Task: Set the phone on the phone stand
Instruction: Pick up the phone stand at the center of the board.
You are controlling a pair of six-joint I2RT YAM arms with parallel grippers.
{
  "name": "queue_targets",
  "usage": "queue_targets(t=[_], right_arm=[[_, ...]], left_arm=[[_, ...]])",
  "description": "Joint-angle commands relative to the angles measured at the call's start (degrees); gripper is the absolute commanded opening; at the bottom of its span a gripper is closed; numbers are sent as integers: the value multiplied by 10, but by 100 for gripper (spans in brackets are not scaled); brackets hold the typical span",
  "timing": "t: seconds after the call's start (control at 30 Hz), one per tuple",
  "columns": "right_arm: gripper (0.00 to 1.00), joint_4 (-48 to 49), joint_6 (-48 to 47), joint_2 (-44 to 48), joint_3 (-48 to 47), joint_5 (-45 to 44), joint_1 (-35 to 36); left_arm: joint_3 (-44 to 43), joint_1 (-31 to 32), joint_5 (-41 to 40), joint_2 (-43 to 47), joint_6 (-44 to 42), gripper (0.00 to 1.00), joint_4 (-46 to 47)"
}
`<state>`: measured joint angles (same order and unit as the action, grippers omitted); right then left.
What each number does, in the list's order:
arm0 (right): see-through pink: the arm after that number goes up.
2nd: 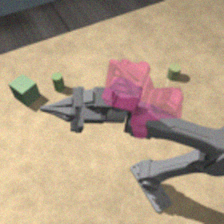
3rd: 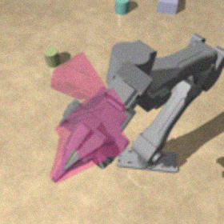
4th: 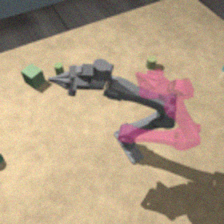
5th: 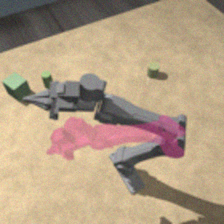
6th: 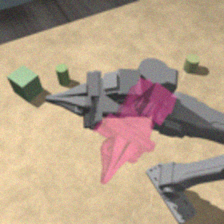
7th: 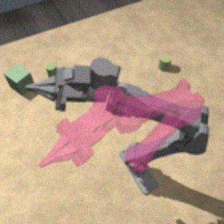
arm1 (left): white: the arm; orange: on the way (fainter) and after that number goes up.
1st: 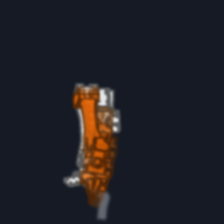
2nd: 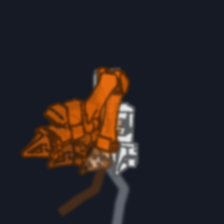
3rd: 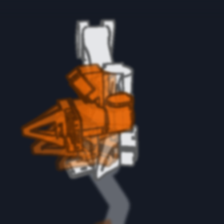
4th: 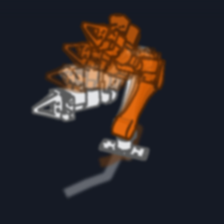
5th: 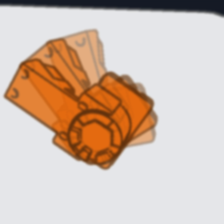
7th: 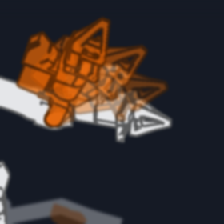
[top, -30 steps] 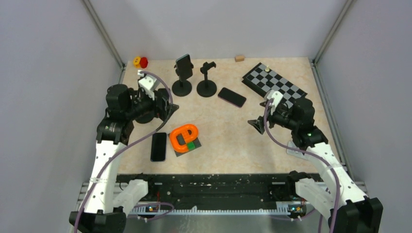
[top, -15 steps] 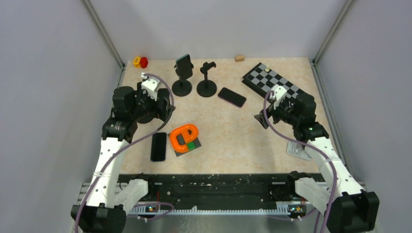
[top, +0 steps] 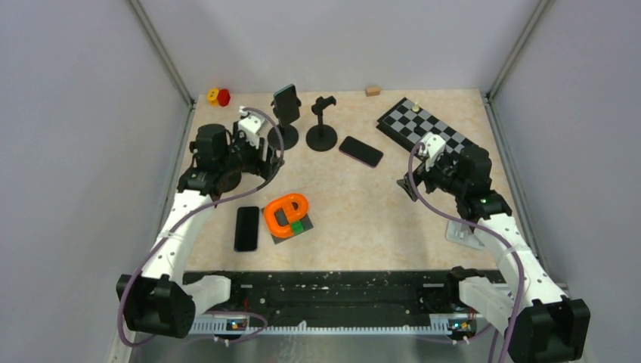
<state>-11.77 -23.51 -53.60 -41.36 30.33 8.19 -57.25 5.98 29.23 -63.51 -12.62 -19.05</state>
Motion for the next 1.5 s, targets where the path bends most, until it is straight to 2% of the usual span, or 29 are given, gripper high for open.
queue_targets(t=[0.0, 0.23, 0.37, 0.57, 0.8, 0.97, 1.27, 1.47], right_arm=[[98, 5, -9, 6, -24, -4, -2], [98, 3, -15, 1, -25, -11, -3], [98, 0, -19, 0, -25, -13, -3], [98, 0, -22, -4, -22, -14, -3], [98, -5, -26, -9, -25, -13, -3], [98, -4, -26, -2, -23, -12, -3], [98, -5, -26, 1, -23, -9, -2], [98, -5, -27, 2, -24, -6, -3]], left_arm=[[-28, 54, -11, -34, -23, 89, 64], [-95, 145, -101, -132, -23, 86, 119], [-163, 172, -140, -205, -36, 85, 136], [-310, 194, -218, -339, -26, 83, 90], [-420, 199, -251, -419, -24, 84, 47], [-444, 199, -261, -441, -20, 77, 35], [-455, 198, -260, -474, -13, 75, 34], [-453, 199, -267, -480, -12, 69, 37]])
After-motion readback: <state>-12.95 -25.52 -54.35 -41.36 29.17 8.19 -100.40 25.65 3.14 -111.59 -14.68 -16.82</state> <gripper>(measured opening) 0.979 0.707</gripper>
